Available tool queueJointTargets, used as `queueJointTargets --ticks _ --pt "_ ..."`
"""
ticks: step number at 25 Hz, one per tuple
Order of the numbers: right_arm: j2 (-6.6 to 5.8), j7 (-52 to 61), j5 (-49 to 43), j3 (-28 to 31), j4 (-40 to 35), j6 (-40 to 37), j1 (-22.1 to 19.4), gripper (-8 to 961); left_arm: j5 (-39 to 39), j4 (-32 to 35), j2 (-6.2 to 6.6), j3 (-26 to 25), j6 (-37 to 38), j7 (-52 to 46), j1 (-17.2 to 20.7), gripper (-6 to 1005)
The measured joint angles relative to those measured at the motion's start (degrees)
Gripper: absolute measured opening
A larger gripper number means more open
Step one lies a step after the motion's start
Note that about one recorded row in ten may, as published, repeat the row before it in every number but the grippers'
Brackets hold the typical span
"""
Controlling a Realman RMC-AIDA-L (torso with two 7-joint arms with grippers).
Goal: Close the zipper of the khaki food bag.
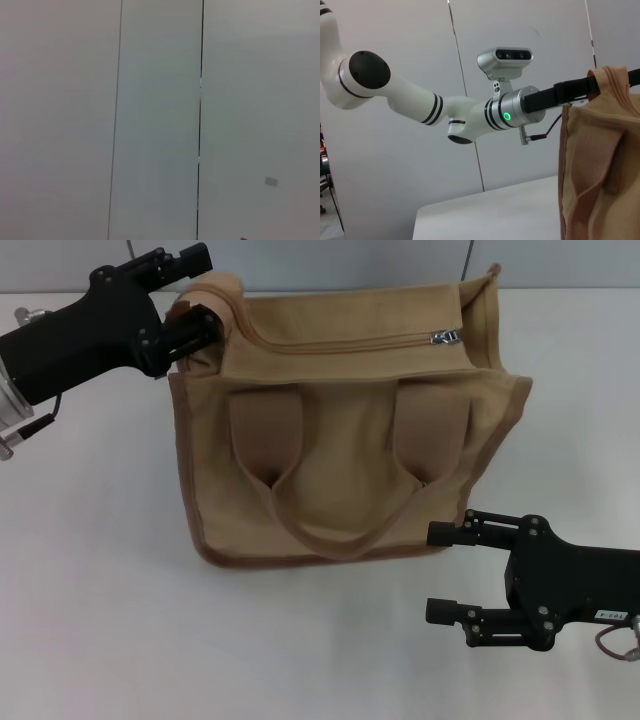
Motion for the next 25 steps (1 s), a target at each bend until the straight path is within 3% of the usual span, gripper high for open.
queueJointTargets --ticks 3,6,10,11,14,21,25 --pt "0.0 0.0 0.0 0.0 0.0 0.0 0.0 758 0.1 1.1 0.27 0.1 0.0 -1.3 0.4 580" --pt "0.0 0.0 0.0 0.0 0.1 -0.1 0.0 758 2.4 6.2 1.4 0.3 0.6 -7.5 1.5 638" --pt "0.05 0.0 0.1 -0.1 0.0 -0.2 0.0 758 11.3 15.1 4.74 1.6 6.4 -18.4 2.7 740" --pt "0.06 0.0 0.1 -0.1 -0.1 -0.2 0.1 758 11.3 15.1 4.74 1.6 6.4 -18.4 2.7 771" --pt "0.08 0.0 0.1 -0.3 -0.1 0.0 0.5 758 15.3 18.7 6.38 1.5 13.3 -21.8 2.8 834" --pt "0.09 0.1 0.1 -0.1 -0.1 0.0 1.0 758 9.5 21.1 6.54 1.7 19.2 -21.0 5.5 831" --pt "0.09 0.4 0.0 0.0 -0.1 0.2 1.2 758 1.4 16.9 6.09 4.8 19.7 -15.5 8.4 829"
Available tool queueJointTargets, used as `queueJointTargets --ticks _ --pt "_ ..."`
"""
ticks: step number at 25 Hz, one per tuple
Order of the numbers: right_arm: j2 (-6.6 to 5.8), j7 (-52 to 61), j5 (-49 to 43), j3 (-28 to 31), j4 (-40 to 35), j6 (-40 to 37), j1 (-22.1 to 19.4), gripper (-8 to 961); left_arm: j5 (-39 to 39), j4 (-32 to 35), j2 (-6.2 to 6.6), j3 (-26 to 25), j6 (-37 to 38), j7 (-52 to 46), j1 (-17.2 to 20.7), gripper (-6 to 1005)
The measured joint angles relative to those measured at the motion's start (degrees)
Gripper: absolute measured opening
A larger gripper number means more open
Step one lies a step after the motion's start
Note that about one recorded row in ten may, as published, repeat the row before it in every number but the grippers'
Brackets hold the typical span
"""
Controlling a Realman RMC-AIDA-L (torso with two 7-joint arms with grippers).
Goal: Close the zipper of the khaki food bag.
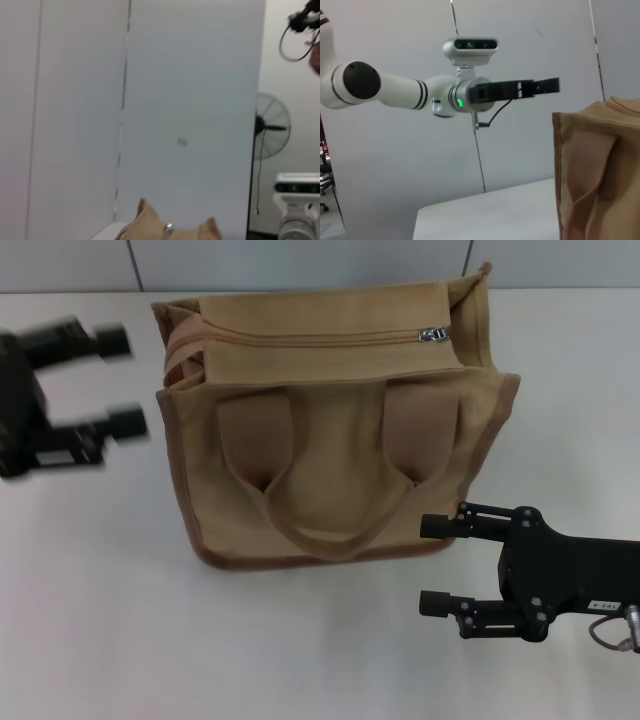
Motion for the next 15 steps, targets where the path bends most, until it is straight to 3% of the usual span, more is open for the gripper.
queueJointTargets --ticks 1,2,5,7,14,15 --pt "0.04 0.1 0.0 0.0 0.0 0.3 0.0 758 -2.1 -2.4 -0.13 4.7 0.1 3.6 1.1 829" --pt "0.06 0.1 0.0 0.1 0.0 0.5 0.0 758 -2.6 -2.9 -0.23 6.1 0.2 4.6 1.4 828" --pt "0.39 0.1 0.0 -0.1 0.2 0.6 0.1 758 -1.8 -6.7 -2.12 13.6 -0.2 13.0 3.2 827" --pt "0.69 -0.2 0.0 -0.4 0.3 0.7 0.2 758 1.8 -11.5 -3.1 14.8 -1.9 17.3 3.1 827" --pt "1.27 -2.4 -0.5 -0.6 2.1 2.7 0.8 758 6.7 -15.8 -4.16 15.1 -7.1 19.8 2.2 825" --pt "1.27 -2.8 -0.5 -0.6 2.5 2.8 0.9 758 8.9 -16.1 -4.78 15.2 -8.1 19.9 1.9 825"
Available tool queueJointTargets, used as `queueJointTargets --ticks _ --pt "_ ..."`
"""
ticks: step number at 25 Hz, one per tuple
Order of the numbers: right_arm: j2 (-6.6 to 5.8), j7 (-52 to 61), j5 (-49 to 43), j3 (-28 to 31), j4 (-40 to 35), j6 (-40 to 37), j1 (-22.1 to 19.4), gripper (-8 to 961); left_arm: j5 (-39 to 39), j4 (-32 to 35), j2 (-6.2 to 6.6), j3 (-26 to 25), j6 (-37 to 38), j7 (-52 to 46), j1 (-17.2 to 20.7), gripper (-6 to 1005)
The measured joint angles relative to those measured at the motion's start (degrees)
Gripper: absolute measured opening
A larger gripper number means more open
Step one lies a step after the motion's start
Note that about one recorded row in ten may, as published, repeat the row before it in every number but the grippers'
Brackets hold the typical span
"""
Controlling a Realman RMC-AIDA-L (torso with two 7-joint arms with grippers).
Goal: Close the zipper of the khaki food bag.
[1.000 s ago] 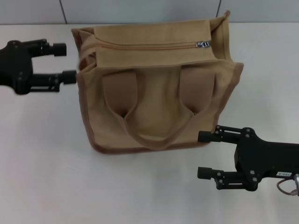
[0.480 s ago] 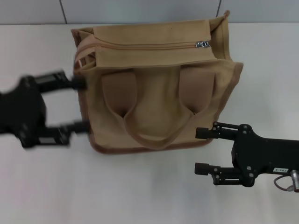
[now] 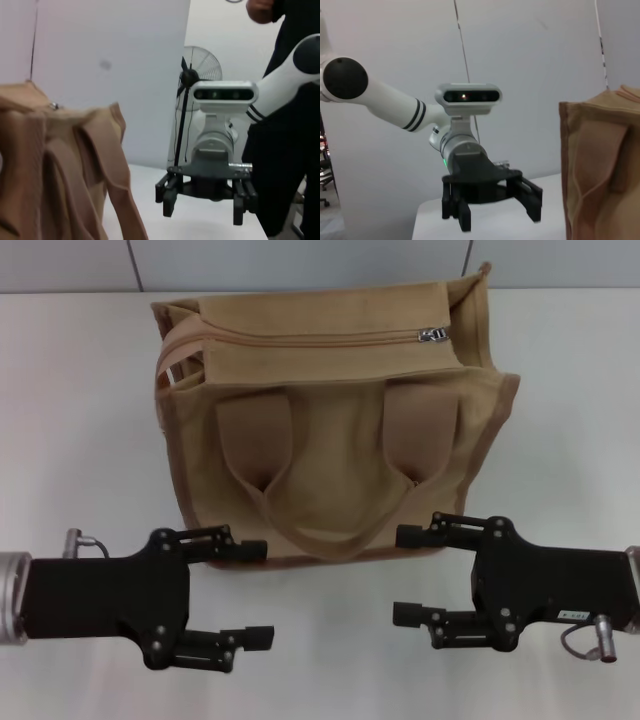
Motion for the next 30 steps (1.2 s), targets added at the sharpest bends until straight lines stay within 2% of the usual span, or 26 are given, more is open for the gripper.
queueJointTargets --ticks 30 --pt "-0.04 -0.4 -0.8 -0.1 0.3 0.7 1.2 758 0.4 -0.2 -0.36 -0.5 -0.4 0.1 0.0 825"
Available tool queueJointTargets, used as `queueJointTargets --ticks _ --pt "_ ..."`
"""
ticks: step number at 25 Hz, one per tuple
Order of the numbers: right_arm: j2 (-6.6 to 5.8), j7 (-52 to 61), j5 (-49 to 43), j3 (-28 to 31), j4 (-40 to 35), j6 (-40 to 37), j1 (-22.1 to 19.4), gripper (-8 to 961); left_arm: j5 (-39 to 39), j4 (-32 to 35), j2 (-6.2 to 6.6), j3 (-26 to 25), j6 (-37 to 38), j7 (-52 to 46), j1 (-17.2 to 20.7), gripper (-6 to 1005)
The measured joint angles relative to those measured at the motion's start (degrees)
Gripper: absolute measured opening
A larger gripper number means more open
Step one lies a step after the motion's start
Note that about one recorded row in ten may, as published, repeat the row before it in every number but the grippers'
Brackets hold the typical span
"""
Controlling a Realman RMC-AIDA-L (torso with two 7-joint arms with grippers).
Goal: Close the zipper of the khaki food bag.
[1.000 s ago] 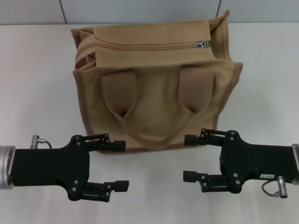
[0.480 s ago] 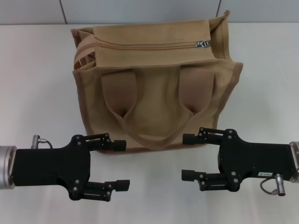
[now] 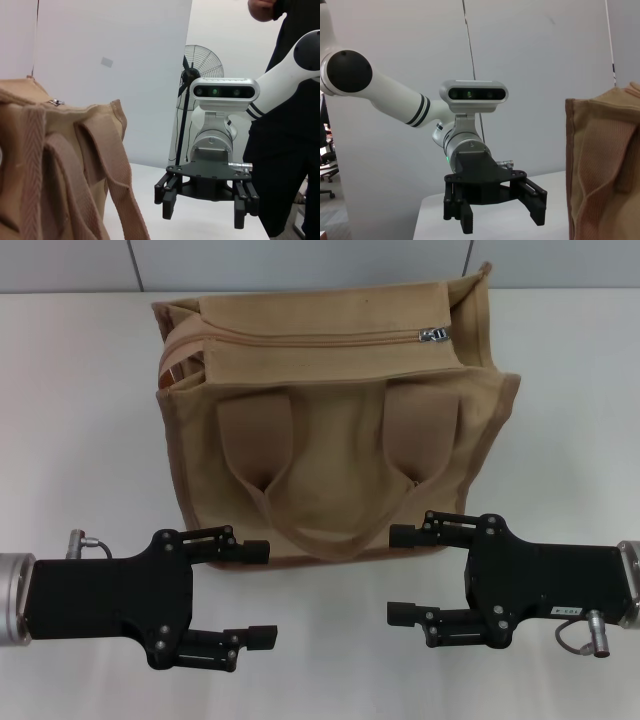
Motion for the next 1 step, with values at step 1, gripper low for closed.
queueJointTargets --ticks 1 --pt "0.0 0.0 0.0 0.0 0.0 0.0 0.0 758 0.0 0.0 -0.01 0.0 0.0 0.0 0.0 825"
